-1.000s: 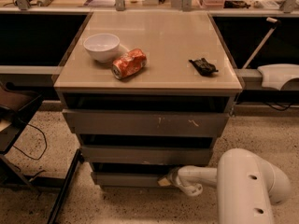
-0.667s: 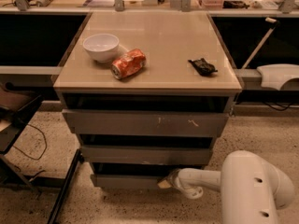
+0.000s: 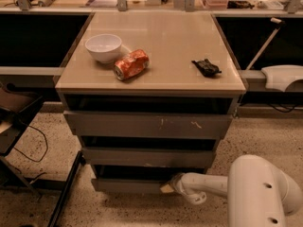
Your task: Open bottom drawer
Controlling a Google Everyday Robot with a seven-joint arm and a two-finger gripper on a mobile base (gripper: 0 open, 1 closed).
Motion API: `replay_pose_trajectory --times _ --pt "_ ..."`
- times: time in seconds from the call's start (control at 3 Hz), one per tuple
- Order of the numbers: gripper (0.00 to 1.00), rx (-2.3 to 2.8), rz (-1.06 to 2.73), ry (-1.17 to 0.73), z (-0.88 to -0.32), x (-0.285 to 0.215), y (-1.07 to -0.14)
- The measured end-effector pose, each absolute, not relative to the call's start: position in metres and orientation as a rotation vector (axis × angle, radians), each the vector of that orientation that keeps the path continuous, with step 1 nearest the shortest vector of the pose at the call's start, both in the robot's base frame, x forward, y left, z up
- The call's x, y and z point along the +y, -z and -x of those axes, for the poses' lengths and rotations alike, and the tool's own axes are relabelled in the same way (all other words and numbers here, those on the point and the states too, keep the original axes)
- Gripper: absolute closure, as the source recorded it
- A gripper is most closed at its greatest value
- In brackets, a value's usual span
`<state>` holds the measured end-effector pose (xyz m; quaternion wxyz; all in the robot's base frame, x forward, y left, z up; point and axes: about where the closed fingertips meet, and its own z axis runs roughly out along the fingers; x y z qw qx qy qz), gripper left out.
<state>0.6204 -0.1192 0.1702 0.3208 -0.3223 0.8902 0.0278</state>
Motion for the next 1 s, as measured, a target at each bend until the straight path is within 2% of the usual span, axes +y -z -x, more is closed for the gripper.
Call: replay_pose_trajectory --times 1.0 --pt "1.00 2.326 0.843 -0.043 -0.598 -0.125 -0.172"
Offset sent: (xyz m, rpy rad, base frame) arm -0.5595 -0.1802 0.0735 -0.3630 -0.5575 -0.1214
